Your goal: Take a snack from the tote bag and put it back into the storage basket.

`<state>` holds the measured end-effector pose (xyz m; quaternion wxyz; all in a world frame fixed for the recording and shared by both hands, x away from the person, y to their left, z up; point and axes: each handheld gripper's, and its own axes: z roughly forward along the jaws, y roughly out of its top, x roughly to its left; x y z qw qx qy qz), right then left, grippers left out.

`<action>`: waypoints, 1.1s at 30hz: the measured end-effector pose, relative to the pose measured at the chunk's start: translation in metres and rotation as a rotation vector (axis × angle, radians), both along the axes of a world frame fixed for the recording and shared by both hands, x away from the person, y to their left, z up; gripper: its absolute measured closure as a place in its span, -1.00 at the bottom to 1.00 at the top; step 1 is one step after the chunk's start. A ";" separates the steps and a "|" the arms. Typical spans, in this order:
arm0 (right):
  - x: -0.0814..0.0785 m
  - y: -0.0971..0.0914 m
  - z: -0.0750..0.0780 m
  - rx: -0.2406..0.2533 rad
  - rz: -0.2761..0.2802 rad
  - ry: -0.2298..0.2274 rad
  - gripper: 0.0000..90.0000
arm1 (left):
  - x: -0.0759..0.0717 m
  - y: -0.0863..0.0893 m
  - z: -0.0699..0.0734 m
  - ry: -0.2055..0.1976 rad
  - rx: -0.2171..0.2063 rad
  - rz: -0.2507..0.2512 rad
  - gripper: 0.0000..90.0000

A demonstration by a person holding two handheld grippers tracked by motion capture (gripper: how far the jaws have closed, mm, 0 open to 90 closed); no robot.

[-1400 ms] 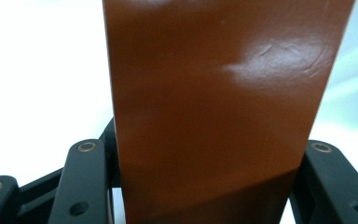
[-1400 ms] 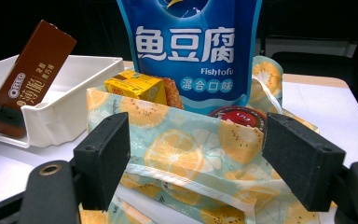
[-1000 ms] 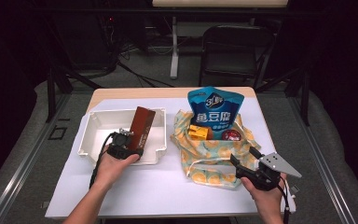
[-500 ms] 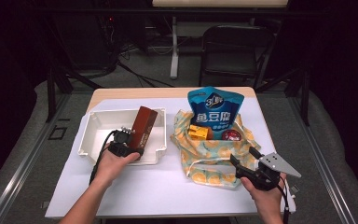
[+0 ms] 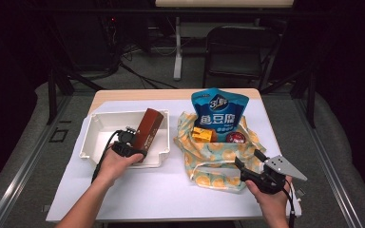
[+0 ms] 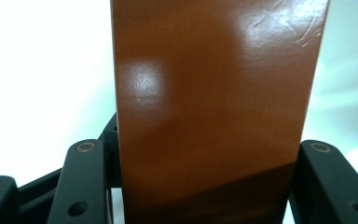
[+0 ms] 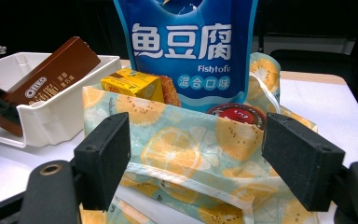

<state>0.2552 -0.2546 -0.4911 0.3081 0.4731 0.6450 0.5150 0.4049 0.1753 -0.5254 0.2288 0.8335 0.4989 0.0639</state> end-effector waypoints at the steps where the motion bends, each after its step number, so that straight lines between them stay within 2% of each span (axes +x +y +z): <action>1: 0.000 0.000 0.000 0.000 0.000 0.001 -0.48 | 0.000 0.000 0.000 -0.003 -0.002 -0.001 -0.04; 3: 0.000 0.000 0.000 -0.001 0.002 0.002 -0.49 | -0.001 0.003 0.002 -0.038 -0.024 0.023 -0.13; 5: 0.000 0.000 0.000 0.000 0.000 0.001 -0.50 | -0.003 0.008 0.011 -0.080 -0.093 0.053 -0.52; 6: 0.000 0.000 0.000 -0.001 0.000 0.001 -0.50 | -0.007 0.010 0.018 -0.122 -0.138 0.067 -0.60; 7: 0.000 0.000 0.000 -0.002 0.000 0.000 -0.50 | -0.011 0.013 0.022 -0.155 -0.153 0.070 -0.59; 8: 0.000 0.000 0.000 -0.001 0.000 0.001 -0.50 | -0.019 0.016 0.029 -0.213 -0.186 0.071 -0.50; 10: 0.000 0.000 -0.001 0.007 -0.001 -0.002 -0.50 | -0.033 0.017 0.034 -0.284 -0.215 0.065 -0.10; 11: 0.001 0.000 -0.001 0.006 -0.002 -0.001 -0.50 | -0.040 0.016 0.034 -0.314 -0.226 0.056 0.15; 12: 0.001 0.000 -0.001 0.005 -0.001 0.000 -0.50 | -0.048 0.015 0.033 -0.325 -0.244 0.038 0.41; 15: 0.001 0.000 -0.002 -0.001 -0.002 0.005 -0.50 | -0.062 0.009 0.023 -0.308 -0.258 -0.004 0.95; 16: 0.001 0.001 -0.002 -0.001 -0.002 0.005 -0.50 | -0.065 0.008 0.018 -0.296 -0.263 -0.008 1.00; 18: 0.001 0.001 -0.001 0.004 -0.001 0.005 -0.50 | -0.067 0.006 0.007 -0.273 -0.245 0.001 1.00; 20: 0.001 0.000 -0.002 0.005 -0.002 0.008 -0.50 | -0.064 0.010 -0.004 -0.252 -0.245 0.038 1.00; 23: 0.001 0.000 -0.003 0.007 -0.005 0.009 -0.50 | -0.059 0.017 -0.012 -0.249 -0.227 0.085 1.00; 27: 0.002 0.000 -0.004 0.003 -0.005 0.015 -0.49 | -0.045 0.025 -0.012 -0.248 -0.247 0.141 1.00; 31: 0.003 0.002 -0.004 0.004 -0.002 0.013 -0.49 | -0.029 0.032 -0.008 -0.255 -0.237 0.202 1.00; 33: 0.002 0.002 -0.004 0.000 -0.002 0.012 -0.49 | -0.023 0.033 -0.004 -0.264 -0.223 0.215 1.00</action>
